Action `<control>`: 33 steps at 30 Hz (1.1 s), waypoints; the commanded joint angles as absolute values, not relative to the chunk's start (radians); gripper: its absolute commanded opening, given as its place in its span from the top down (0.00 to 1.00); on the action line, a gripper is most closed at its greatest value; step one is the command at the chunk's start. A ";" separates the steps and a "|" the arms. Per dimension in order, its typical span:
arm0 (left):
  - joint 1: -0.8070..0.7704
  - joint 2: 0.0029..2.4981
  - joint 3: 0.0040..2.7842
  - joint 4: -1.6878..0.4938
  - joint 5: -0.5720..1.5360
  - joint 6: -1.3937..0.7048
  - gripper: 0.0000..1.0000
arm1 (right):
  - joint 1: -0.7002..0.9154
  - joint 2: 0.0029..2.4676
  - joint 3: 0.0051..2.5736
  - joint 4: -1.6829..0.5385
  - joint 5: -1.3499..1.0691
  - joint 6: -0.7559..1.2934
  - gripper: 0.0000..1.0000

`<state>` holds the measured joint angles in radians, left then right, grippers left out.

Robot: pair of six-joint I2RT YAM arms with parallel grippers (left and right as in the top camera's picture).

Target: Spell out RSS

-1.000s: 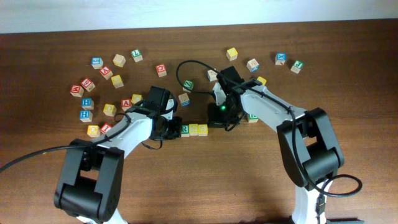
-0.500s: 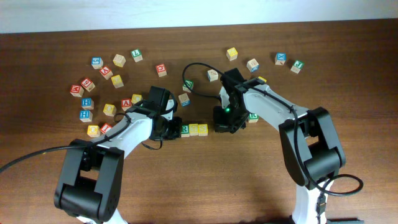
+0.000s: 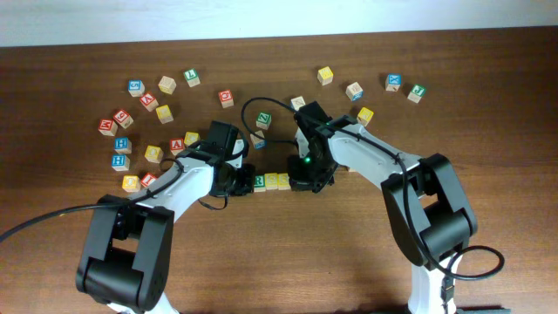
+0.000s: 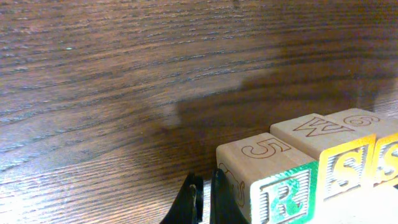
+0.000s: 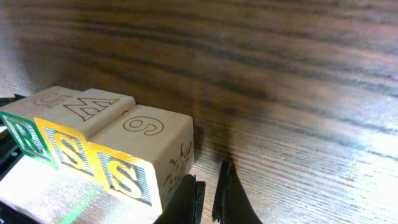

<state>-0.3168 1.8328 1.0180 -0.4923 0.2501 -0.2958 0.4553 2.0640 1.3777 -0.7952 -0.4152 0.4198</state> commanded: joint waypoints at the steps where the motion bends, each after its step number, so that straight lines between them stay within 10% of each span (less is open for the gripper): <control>1: -0.318 1.851 1.016 -0.498 0.241 -0.306 1.00 | 0.461 2.073 1.372 -0.788 -0.392 0.428 0.96; 21: -0.225 1.835 1.021 -0.528 0.240 -0.306 1.00 | 0.446 2.054 1.395 -0.877 -0.376 0.428 0.96; 33: -0.252 1.706 1.112 -0.528 0.250 -0.390 1.00 | 0.166 2.049 1.465 -0.939 -0.288 0.345 0.96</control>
